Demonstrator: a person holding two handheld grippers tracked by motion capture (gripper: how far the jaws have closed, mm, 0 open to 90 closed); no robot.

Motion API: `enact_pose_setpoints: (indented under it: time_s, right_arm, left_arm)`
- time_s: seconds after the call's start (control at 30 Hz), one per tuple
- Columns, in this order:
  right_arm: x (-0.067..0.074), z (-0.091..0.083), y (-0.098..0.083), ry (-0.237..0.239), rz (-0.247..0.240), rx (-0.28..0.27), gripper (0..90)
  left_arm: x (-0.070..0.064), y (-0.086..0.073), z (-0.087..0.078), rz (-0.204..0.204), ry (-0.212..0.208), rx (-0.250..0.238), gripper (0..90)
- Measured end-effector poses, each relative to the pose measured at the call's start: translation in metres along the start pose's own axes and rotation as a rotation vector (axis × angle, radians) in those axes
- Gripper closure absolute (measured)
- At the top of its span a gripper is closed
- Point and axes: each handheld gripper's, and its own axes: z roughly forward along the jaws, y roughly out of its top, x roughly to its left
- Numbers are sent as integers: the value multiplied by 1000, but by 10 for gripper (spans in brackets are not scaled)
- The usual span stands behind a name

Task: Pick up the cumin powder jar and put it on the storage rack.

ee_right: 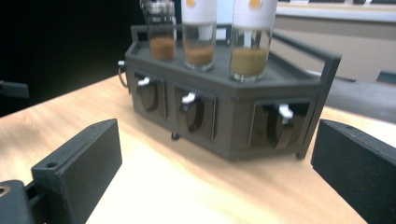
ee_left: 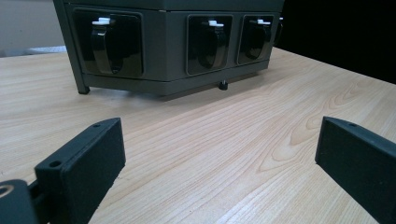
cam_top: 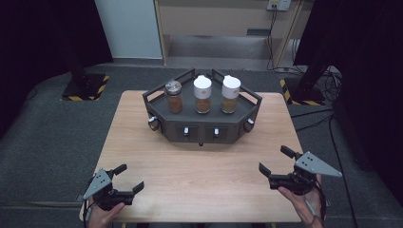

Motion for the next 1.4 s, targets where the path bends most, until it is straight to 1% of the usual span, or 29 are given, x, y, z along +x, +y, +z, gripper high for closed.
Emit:
enact_pose_setpoints:
  time_s: [0.03,0.27,0.33,0.5,0.53,0.67,0.77,0.97,1.1,1.23,1.4]
  right_arm:
    - [0,-2,-6,4,9,1,16]
    - [-3,-4,-32,24,43,26,15]
    - [-2,-4,-37,29,46,37,14]
    - [-2,-4,-51,37,57,41,13]
    - [-3,-4,-52,43,66,42,13]
    - [-2,-3,-56,36,56,36,16]
    - [-3,-3,-61,41,64,25,14]
    - [-3,-4,-66,42,33,3,18]
    - [-3,-4,-67,39,27,7,17]
    - [-5,-3,-67,42,36,15,14]
    - [-4,-3,-68,37,36,10,9]
  left_arm:
    - [0,0,0,0,-1,-2,3]
    - [0,0,0,1,-3,0,3]
    - [0,0,0,2,-4,-1,3]
    - [0,1,1,7,-8,4,3]
    - [0,1,0,8,-9,3,3]
    - [0,0,0,12,-14,-1,3]
    - [0,1,0,16,-20,0,3]
    - [0,1,0,24,-27,-5,3]
    - [0,1,0,23,-28,-6,3]
    - [1,1,0,23,-29,-8,3]
    - [0,1,0,24,-29,-9,3]
